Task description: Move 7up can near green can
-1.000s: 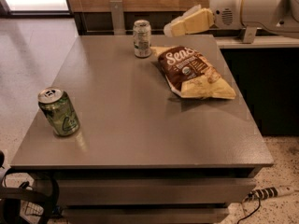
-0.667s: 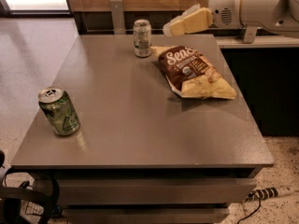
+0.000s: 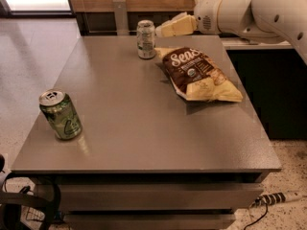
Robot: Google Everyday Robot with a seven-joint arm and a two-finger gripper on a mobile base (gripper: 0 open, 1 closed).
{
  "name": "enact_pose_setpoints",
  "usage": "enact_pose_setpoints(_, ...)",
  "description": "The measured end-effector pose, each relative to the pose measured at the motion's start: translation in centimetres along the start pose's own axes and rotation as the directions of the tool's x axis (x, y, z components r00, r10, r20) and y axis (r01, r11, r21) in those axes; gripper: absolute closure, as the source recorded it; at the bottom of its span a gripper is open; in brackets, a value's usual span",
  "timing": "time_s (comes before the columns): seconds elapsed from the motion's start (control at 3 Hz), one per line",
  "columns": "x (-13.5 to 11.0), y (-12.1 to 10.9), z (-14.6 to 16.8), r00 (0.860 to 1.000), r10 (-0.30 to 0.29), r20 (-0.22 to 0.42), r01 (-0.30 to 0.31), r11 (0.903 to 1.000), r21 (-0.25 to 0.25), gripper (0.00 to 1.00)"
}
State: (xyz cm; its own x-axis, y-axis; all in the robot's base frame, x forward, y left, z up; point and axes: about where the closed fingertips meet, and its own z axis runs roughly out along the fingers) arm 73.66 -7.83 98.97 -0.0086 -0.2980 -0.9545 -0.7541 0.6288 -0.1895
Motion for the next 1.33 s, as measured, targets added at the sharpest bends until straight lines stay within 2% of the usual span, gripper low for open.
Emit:
enact_pose_setpoints(0.33, 1.5, -2.2, 5.6, 0.999, 0.032, 0.01, -0.032, 0.9995, -0.007, 0.0)
enact_pose_setpoints(0.67, 2.1, -2.6, 8.4, 0.999, 0.037, 0.014, -0.037, 0.9992, -0.015, 0.0)
enact_pose_setpoints(1.33, 6.3, -1.8, 14.3, 0.99, 0.125, 0.069, -0.123, 0.9917, -0.036, 0.0)
